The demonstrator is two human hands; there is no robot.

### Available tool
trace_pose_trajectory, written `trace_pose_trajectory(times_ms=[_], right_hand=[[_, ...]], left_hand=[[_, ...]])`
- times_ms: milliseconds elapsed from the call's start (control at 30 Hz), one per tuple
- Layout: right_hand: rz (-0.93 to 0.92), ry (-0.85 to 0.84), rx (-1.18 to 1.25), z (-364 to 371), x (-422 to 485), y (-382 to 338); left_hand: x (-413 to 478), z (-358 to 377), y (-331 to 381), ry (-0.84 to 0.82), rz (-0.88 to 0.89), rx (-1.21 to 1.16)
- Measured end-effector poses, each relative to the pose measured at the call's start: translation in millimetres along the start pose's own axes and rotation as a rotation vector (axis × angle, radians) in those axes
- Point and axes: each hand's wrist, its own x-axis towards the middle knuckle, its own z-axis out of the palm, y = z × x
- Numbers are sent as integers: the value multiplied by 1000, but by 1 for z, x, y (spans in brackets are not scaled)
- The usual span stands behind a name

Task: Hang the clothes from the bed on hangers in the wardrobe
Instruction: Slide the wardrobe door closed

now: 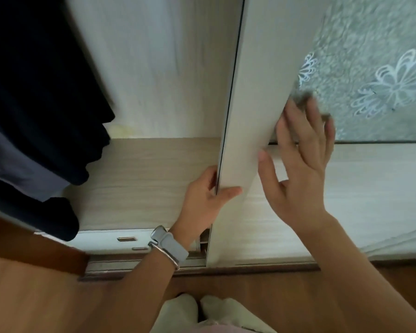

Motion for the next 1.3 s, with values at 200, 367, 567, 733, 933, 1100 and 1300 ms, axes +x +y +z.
trace_pose_trajectory(times_ms=[200, 367, 567, 733, 933, 1100, 1300], right_hand=[[8, 84, 107, 17, 5, -16], [-39, 104, 209, 40, 14, -54], [-179, 94, 221, 69, 35, -114], [-220, 35, 260, 101, 47, -176], [-258, -23, 261, 148, 57, -255], [-310, -53, 238, 188, 66, -319], [-394, -135, 261, 221, 80, -382]], left_hand=[[-7, -20, 3, 60, -44, -39], [-18, -58, 2, 139, -72, -53], [-37, -121, -5, 268, -118, -16], [-50, -177, -8, 408, -140, 74], [-74, -248, -14, 657, -99, 324], [-87, -314, -20, 830, -57, 500], [-99, -382, -21, 938, -95, 632]])
